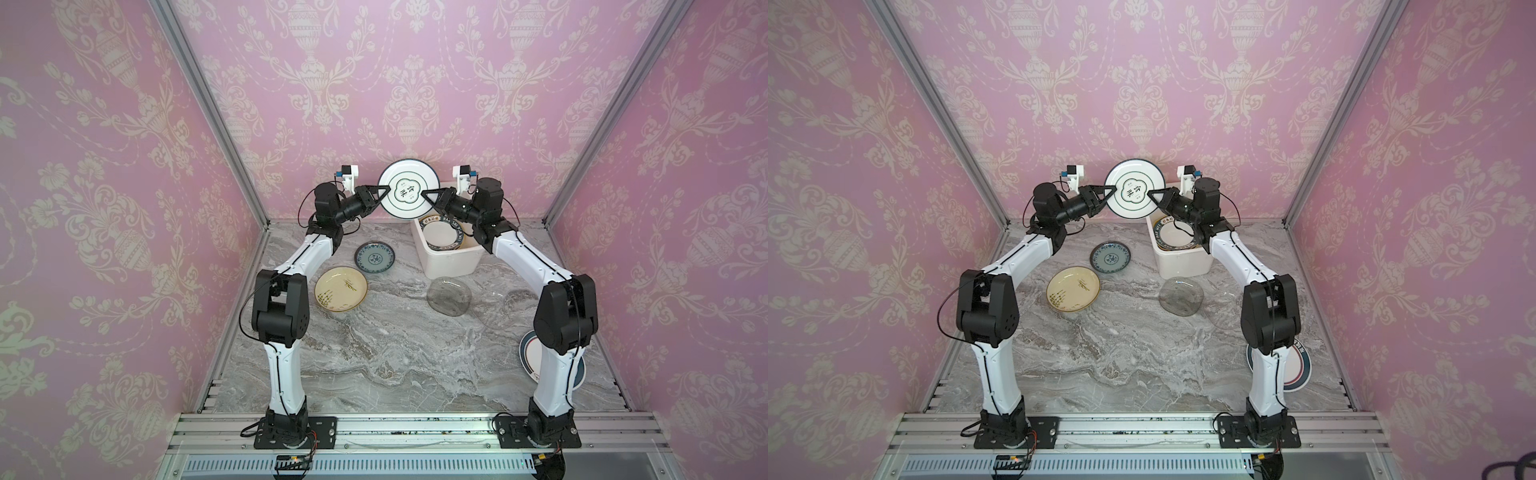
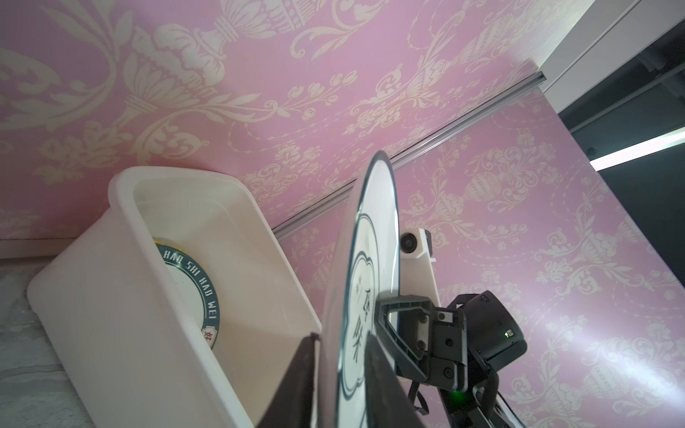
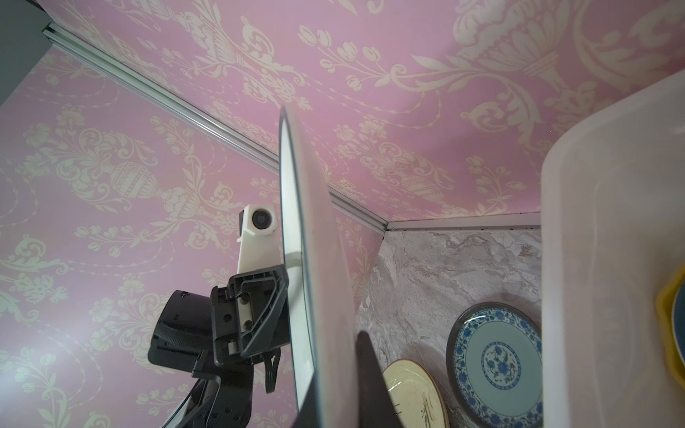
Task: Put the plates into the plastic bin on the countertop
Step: 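Lift the upright plate with both grippers and carry it above the bin, then release the plate from the left gripper while the right gripper holds it over the bin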
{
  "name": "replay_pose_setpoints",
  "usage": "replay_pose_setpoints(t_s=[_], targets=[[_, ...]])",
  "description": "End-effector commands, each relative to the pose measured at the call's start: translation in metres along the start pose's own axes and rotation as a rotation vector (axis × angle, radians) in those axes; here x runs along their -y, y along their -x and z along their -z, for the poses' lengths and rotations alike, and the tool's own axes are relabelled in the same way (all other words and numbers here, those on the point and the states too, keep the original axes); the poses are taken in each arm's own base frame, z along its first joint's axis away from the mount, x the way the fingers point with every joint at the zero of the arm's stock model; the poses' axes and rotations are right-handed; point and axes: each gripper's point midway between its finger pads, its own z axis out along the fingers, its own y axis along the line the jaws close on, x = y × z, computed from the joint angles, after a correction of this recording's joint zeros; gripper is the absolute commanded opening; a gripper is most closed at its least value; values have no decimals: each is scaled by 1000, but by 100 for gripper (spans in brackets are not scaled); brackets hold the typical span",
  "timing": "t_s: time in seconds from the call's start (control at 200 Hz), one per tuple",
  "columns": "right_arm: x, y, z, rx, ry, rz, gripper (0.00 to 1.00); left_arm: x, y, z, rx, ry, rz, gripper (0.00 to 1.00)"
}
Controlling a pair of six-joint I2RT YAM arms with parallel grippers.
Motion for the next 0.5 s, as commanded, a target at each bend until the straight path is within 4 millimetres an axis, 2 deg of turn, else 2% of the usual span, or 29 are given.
replay_pose_setpoints(t_s=[0.0, 0.13, 0.275, 0.36, 0.43, 0.495], targets=[[-47, 26, 20, 88, 26, 87, 0, 38, 13, 16, 78, -6, -144, 42], [-43, 41, 33, 150, -41, 97, 0, 37, 30, 45, 185, 90, -261, 58], [-30, 55, 44, 229, -122, 97, 0, 33, 58, 92, 310, 216, -364, 67], [-17, 66, 48, 279, -178, 78, 0, 33, 67, 119, 360, 298, -469, 80], [0, 75, 54, 337, -245, 36, 0, 41, 64, 125, 333, 306, -602, 93], [16, 81, 60, 397, -303, -7, 0, 43, 61, 123, 259, 341, -692, 98]])
